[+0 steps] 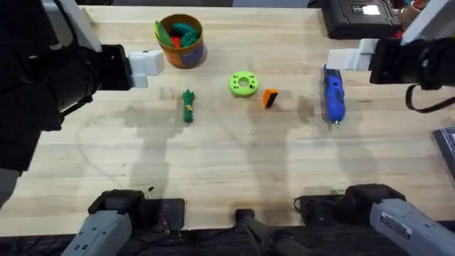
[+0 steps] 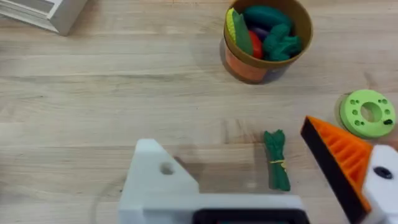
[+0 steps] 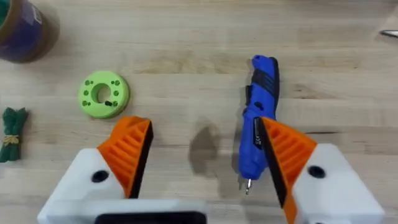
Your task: Pick up the gripper from the table and insert it into the empty holder that is missing its gripper. Then pick up a screw, insert it into the mounting hole, and use the screwdriver to tighten it. Finally, clean up the table by picking up the vegetable and placing it into the bucket.
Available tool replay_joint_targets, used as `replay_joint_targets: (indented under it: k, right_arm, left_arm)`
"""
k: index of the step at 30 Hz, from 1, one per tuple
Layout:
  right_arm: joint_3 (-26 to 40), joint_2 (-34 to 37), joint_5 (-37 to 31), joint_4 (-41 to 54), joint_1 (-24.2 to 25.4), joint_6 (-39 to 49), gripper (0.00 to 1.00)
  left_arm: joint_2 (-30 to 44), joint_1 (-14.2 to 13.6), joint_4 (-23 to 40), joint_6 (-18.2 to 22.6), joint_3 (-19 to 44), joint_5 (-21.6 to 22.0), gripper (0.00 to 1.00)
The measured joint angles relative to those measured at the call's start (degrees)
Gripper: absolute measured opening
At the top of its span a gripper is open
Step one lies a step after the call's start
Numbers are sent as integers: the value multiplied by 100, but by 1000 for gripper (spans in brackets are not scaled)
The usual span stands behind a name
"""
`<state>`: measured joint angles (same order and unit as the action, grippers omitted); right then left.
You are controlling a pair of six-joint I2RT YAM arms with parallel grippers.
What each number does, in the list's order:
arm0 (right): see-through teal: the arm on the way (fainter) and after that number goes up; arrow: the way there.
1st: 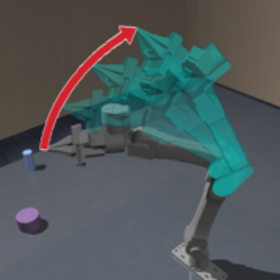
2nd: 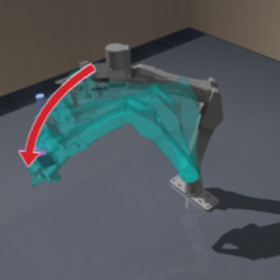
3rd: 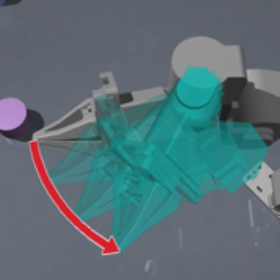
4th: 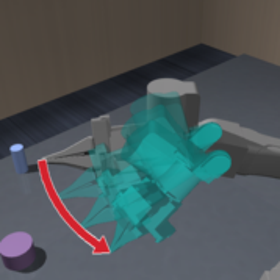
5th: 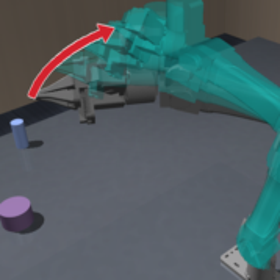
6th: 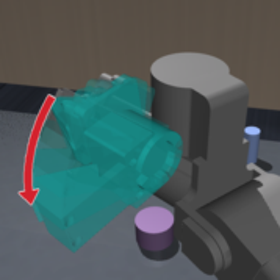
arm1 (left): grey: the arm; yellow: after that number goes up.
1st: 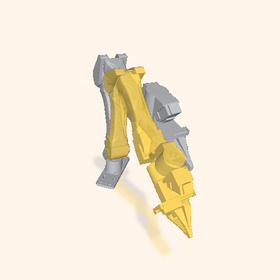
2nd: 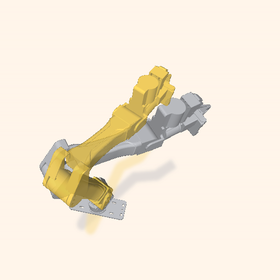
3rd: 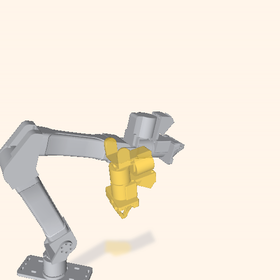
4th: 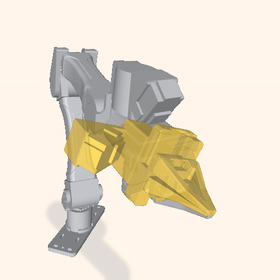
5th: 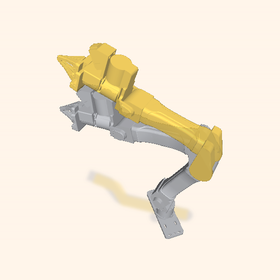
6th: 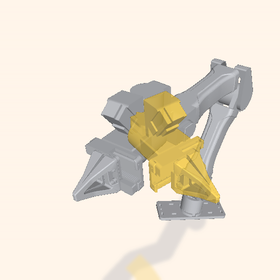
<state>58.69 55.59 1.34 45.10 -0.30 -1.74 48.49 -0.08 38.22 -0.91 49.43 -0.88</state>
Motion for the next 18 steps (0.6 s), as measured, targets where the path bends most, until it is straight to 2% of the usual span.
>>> replay_joint_targets:
  k: [4, 7, 10, 15, 16, 18]
  right_arm:
    - [7, 4, 0, 7, 0, 0, 991]
    - [9, 4, 0, 7, 0, 0, 991]
    - [9, 4, 0, 7, 0, 0, 991]
    - [9, 5, 0, 9, 0, 0, 990]
    - [9, 5, 0, 9, 0, 0, 990]
    - [9, 3, 0, 9, 0, 0, 991]
  left_arm:
    - [20, -26, 50, -125, 2, 2, 985]
    - [20, -159, 172, -299, 2, 33, 985]
    - [21, -464, 423, -597, 2, 232, 985]
    - [20, -1000, 758, -1330, 2, 482, 986]
    - [54, -1350, 842, -1589, -4, 534, 986]
    - [108, -1532, 854, -1755, -38, 552, 987]
